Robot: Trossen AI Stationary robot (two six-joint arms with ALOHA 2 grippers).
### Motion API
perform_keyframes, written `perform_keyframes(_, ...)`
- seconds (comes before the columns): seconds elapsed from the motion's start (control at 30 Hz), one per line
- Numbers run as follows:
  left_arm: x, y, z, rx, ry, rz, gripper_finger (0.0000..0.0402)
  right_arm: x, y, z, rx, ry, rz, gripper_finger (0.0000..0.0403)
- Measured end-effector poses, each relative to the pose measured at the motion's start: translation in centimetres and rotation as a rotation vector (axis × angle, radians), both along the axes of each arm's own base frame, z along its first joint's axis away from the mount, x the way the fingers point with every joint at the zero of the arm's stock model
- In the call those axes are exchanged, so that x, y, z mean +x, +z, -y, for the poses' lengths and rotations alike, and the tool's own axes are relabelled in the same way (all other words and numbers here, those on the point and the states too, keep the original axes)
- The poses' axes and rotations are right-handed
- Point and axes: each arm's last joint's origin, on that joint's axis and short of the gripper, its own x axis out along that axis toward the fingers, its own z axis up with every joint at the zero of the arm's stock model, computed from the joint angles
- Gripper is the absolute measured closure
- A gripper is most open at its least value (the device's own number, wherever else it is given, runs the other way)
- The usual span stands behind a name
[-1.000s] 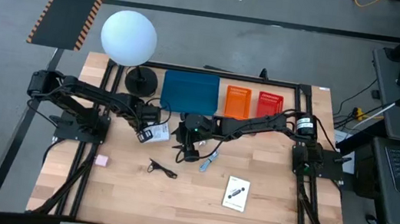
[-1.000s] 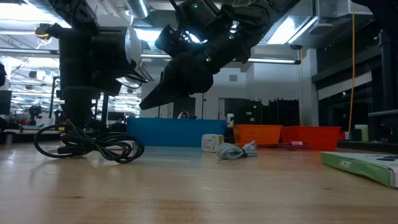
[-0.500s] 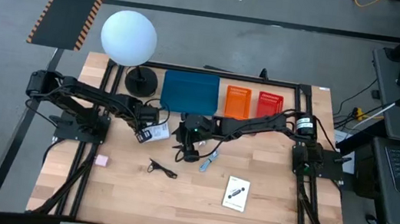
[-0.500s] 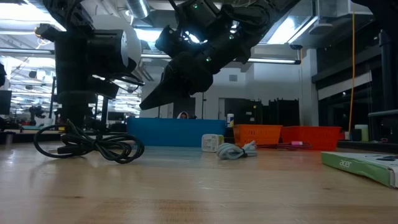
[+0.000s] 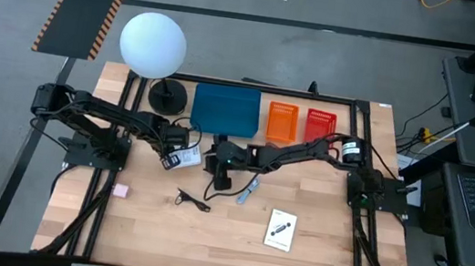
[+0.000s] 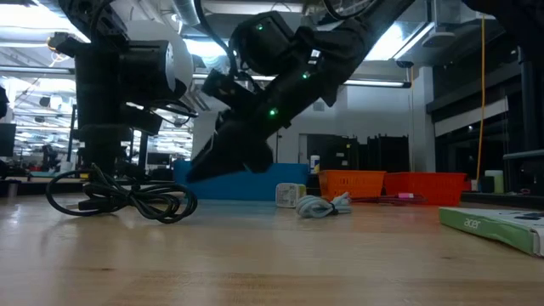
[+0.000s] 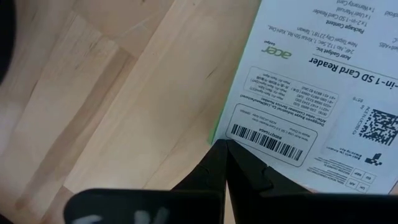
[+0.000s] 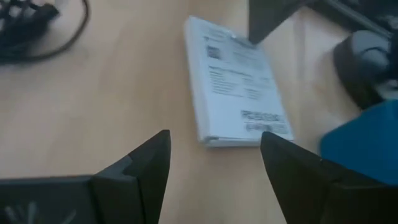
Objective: Pick and place items into bin
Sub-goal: Put the left white card reader box into the orange bin
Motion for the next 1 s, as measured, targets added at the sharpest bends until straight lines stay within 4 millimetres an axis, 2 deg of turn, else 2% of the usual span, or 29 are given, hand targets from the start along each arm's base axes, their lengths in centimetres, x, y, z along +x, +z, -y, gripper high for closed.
perform_keyframes(0.47,0.1,0.0,0.0,-0.003,0.000,0.014,0.0401,0.0,-0.5,0.2,-0.072,-0.037,-0.015,0.0172)
perform_keyframes(0.63,0.4,0.0,0.0,-0.025,-0.003,0.049,0.0400,0.0,-1.5,0.1,-0.100,-0.061,-0.046,0.0172)
perform_keyframes(0.8,0.6,0.0,0.1,-0.040,-0.006,0.065,0.0400,0.1,-2.5,-0.3,-0.178,-0.080,-0.055,0.0172)
perform_keyframes(1.0,0.7,0.0,0.1,-0.050,-0.007,0.074,0.0401,0.2,-2.3,-0.9,-0.232,-0.065,-0.043,0.0172)
